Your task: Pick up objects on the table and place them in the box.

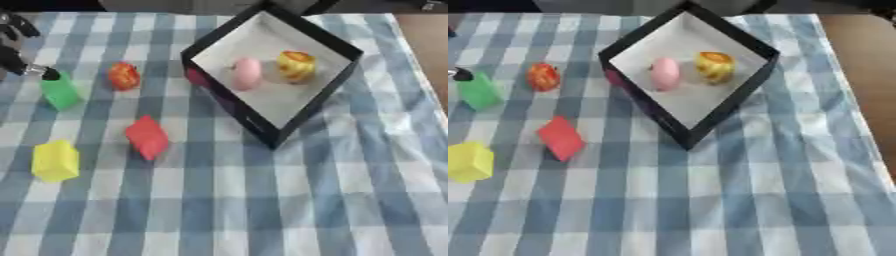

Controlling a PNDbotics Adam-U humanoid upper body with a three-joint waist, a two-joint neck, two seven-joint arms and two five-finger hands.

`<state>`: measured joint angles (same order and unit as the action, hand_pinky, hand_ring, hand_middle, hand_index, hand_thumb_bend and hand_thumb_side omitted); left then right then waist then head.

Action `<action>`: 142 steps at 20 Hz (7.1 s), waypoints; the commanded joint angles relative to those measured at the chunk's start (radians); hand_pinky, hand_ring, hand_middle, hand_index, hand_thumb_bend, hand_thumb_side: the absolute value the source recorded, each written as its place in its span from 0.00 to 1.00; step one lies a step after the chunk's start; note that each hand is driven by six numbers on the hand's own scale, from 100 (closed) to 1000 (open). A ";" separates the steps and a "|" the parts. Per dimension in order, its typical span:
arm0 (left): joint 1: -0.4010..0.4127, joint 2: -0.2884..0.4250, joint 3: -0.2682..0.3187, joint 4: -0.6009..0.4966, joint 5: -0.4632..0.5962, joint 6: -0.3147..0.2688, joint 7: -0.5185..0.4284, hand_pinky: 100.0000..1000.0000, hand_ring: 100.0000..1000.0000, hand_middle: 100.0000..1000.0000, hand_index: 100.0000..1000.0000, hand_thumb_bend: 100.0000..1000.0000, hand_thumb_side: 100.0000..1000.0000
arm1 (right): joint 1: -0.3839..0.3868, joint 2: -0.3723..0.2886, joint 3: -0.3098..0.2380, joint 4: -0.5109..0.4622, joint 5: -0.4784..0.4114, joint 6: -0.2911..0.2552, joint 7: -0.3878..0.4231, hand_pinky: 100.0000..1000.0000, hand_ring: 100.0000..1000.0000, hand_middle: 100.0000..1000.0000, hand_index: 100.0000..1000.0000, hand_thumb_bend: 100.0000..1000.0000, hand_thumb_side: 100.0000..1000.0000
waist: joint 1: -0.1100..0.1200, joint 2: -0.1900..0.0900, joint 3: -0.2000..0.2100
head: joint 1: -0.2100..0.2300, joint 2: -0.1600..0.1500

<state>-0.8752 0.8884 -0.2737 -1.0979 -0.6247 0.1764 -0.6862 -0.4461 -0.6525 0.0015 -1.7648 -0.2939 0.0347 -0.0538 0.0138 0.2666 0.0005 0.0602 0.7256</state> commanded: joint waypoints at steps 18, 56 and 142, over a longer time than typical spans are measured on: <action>-0.061 -0.098 0.040 0.180 -0.190 -0.065 -0.080 0.80 0.80 0.77 0.83 0.48 0.25 | 0.001 0.009 -0.009 0.002 0.008 0.009 0.008 0.91 0.74 0.75 0.73 0.00 0.81 | 0.014 0.003 -0.008 | 0.063 -0.025; -0.434 -0.553 -0.052 -0.081 -0.116 -0.161 -0.029 0.71 0.68 0.61 0.66 0.34 0.19 | -0.106 0.051 0.004 -0.010 -0.037 0.011 0.007 0.92 0.75 0.76 0.74 0.00 0.75 | 0.041 -0.016 -0.099 | 0.059 -0.034; 0.195 0.222 -0.165 -0.722 0.217 -0.457 -0.221 0.82 0.83 0.79 0.87 0.72 0.18 | 0.024 0.009 -0.007 -0.016 0.111 -0.080 -0.011 0.92 0.76 0.77 0.75 0.00 0.79 | 0.064 0.029 -0.082 | 0.025 -0.033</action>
<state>-0.6680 1.0945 -0.4453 -1.8269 -0.3875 -0.2371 -0.8786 -0.4128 -0.6278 0.0013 -1.7693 -0.1887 -0.0474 -0.0651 0.0673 0.2975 -0.0816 0.0815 0.6951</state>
